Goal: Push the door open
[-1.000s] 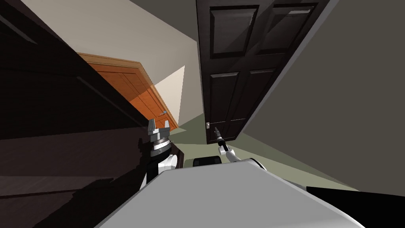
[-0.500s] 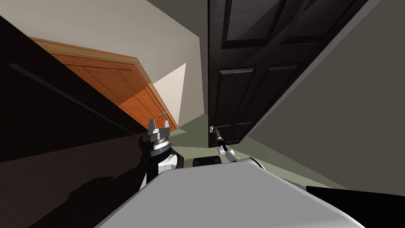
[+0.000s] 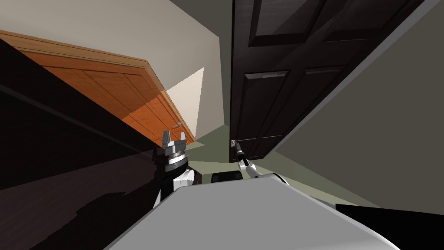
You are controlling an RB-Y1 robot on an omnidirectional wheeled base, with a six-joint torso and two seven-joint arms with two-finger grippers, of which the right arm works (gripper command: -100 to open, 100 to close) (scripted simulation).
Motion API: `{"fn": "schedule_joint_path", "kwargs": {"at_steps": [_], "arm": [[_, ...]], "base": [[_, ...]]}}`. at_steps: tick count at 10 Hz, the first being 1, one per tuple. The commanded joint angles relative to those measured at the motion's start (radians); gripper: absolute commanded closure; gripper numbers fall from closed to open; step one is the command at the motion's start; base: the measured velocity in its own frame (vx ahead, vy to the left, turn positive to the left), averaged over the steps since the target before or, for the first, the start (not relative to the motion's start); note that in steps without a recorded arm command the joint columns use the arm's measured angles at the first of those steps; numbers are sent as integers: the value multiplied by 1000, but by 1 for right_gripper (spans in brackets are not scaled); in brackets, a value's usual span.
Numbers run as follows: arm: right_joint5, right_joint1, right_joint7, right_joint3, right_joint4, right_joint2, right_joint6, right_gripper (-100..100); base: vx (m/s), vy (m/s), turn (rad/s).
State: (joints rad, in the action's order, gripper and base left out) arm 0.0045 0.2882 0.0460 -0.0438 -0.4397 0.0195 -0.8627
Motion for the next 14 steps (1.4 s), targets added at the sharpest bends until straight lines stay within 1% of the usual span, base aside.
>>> {"fn": "schedule_joint_path", "kwargs": {"at_steps": [1,4,5,6,7,8,9,10,11,12,13,14], "arm": [[0,0,0,0,0,0,-1,100],[0,0,0,0,0,0,-1,100],[-12,-1,12,-18,-1,-27,0,100],[-12,-1,12,-18,-1,-27,0,100],[-38,-1,29,-12,5,-36,-2,-100],[-38,-1,29,-12,0,-36,-2,-100],[-38,-1,29,-12,5,-36,-2,-100],[-70,2,48,-11,8,-47,-7,-100],[-95,4,63,-10,11,-52,-11,-100],[-108,5,71,-10,12,-52,-13,-100],[-136,7,88,-9,15,-51,-17,-100],[-150,8,96,-8,16,-49,-19,-100]], "base": [[-8,-8,6],[-2,-1,1],[155,-9,-71],[171,4,-40],[-13,-24,110],[-93,-36,56],[-61,-27,-16],[-117,-64,117],[-170,-78,153],[-166,-41,93],[-183,-21,131],[-152,-32,104]]}}
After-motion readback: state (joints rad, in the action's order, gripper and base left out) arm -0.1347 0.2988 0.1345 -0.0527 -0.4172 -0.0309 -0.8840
